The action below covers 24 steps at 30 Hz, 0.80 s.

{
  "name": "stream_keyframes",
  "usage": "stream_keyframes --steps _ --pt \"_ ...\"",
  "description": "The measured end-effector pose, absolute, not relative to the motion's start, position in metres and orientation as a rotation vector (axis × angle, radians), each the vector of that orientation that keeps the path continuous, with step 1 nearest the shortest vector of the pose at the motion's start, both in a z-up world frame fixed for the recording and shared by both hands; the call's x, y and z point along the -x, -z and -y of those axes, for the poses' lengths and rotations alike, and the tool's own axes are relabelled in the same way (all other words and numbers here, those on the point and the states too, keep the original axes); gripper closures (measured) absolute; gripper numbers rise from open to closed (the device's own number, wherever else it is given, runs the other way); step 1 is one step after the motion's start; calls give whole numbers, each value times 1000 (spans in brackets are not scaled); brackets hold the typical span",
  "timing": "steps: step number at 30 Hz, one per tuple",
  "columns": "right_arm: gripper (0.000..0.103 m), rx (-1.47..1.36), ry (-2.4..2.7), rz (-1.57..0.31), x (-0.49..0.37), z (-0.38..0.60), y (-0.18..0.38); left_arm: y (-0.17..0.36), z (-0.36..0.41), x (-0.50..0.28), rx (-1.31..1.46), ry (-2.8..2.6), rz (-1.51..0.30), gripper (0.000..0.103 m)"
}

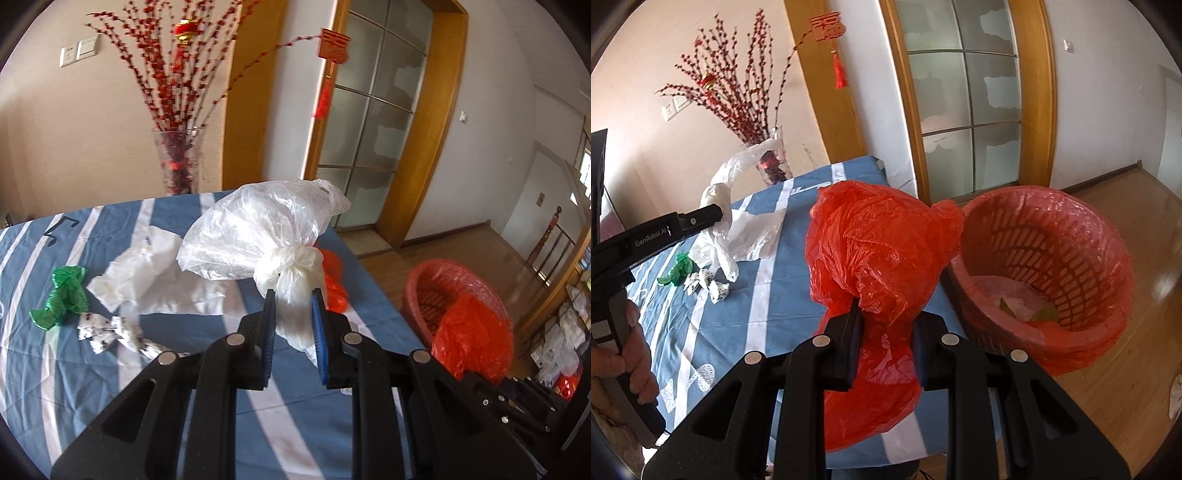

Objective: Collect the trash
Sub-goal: 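Carry the red bag and knotted white bag with both grippers over the basket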

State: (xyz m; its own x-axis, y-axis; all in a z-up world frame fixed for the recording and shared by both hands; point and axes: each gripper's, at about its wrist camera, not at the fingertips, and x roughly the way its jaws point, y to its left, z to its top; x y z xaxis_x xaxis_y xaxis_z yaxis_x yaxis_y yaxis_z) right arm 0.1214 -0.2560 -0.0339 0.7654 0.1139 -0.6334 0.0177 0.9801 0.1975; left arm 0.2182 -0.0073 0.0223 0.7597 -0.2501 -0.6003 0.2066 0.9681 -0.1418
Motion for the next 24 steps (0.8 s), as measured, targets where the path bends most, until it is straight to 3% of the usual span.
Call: stream_keyframes --steps 24 --pt "79 -241 202 -697 -108 361 49 12 136 -226 28 454 -769 84"
